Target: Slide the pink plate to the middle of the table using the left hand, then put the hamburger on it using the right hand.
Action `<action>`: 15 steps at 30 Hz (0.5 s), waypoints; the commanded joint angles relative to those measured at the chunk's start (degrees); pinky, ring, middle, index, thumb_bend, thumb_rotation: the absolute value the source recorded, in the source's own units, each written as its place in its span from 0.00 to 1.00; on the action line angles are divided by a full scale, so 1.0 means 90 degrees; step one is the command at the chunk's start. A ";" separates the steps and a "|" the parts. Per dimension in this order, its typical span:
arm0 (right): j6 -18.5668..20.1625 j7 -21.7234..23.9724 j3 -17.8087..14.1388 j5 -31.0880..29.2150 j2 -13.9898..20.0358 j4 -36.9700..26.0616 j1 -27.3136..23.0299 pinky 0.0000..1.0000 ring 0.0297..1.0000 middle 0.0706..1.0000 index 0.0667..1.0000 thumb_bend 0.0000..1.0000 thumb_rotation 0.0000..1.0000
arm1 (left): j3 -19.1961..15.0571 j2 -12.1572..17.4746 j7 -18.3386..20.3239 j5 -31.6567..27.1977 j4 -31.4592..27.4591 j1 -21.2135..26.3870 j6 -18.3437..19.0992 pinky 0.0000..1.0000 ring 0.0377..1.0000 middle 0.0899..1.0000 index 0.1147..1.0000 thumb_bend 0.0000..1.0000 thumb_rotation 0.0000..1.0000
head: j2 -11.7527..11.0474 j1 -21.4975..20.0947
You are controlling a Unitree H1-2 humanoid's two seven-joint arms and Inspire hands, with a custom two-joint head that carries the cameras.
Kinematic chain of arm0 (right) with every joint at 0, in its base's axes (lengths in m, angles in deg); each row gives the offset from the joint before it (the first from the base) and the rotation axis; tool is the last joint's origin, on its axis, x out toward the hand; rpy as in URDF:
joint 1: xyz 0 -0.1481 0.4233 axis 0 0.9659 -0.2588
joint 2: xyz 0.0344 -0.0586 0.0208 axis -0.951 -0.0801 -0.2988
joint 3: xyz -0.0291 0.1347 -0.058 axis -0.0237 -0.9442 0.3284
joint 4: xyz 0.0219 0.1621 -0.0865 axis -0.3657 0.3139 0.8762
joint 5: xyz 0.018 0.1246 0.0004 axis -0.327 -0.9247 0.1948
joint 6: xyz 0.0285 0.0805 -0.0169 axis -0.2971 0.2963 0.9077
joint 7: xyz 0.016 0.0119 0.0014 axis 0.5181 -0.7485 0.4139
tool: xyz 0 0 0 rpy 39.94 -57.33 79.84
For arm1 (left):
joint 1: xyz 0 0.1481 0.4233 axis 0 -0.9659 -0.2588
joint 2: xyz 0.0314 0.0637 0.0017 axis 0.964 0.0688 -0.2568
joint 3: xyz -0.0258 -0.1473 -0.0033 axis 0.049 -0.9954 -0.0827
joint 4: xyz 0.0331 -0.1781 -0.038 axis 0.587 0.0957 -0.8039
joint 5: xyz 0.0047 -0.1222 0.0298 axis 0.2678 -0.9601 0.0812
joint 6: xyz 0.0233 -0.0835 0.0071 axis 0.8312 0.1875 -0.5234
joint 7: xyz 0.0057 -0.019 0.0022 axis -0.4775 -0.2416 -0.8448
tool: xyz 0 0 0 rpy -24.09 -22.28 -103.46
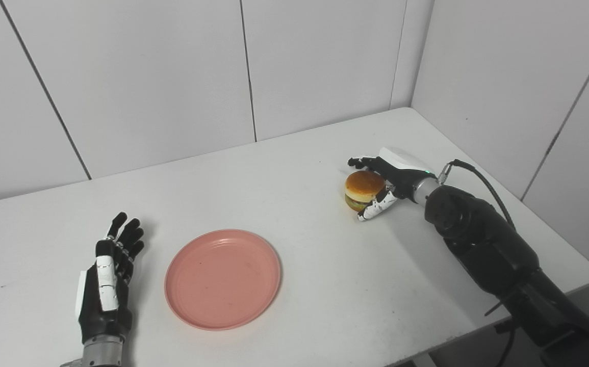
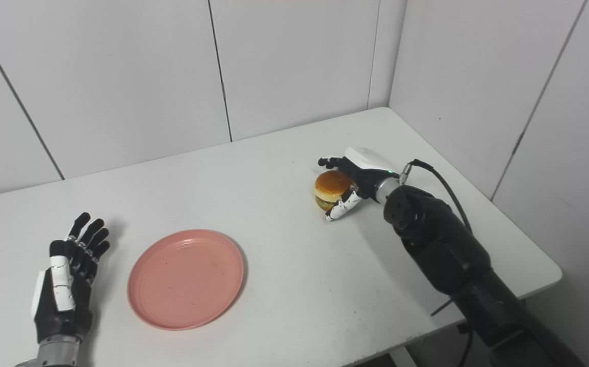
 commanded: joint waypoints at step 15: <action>-0.0772 -0.1619 -0.0086 0.0245 -0.0101 0.0190 -0.0034 0.15 0.22 0.43 0.46 0.52 0.00 | 0.0064 -0.0038 0.0011 0.0043 0.0088 -0.0400 0.0053 0.91 0.89 0.87 0.87 0.80 1.00 | 0.0043 0.0028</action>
